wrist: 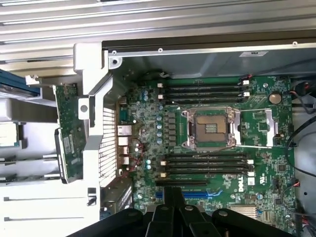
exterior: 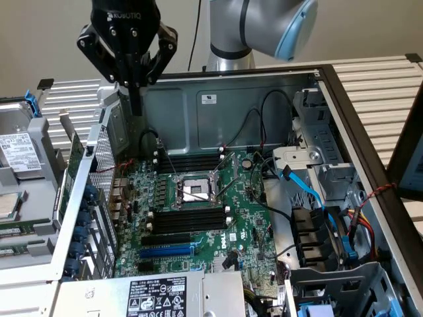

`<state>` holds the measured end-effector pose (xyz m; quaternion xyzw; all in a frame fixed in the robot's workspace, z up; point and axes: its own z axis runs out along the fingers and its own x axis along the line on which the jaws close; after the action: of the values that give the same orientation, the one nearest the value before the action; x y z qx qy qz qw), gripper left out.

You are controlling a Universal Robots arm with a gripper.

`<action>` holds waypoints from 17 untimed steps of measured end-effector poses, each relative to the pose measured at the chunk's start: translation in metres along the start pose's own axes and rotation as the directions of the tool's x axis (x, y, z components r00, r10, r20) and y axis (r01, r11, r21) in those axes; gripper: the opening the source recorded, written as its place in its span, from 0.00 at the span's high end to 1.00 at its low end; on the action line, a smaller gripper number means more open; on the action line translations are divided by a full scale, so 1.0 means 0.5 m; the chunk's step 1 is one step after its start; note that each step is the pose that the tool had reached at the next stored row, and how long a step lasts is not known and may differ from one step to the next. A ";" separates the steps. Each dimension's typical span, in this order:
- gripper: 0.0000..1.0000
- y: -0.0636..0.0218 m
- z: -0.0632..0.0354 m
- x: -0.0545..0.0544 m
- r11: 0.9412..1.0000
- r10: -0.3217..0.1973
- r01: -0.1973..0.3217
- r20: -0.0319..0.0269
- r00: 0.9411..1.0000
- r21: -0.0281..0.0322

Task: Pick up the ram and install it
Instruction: 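Reach for the ram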

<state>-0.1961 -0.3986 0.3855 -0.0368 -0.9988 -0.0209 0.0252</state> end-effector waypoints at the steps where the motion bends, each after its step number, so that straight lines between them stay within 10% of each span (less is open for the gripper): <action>1: 0.89 -0.001 0.002 0.008 1.000 0.000 0.000 0.002 1.000 0.001; 3: 0.89 -0.002 0.005 0.019 1.000 0.000 0.000 0.014 1.000 0.004; 7: 0.89 -0.003 0.007 0.034 1.000 -0.002 0.002 0.058 0.998 0.009; 17: 0.89 -0.009 0.012 0.123 1.000 -0.002 0.002 0.061 0.998 0.009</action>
<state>-0.2582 -0.3984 0.3827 -0.0363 -0.9992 -0.0155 -0.0053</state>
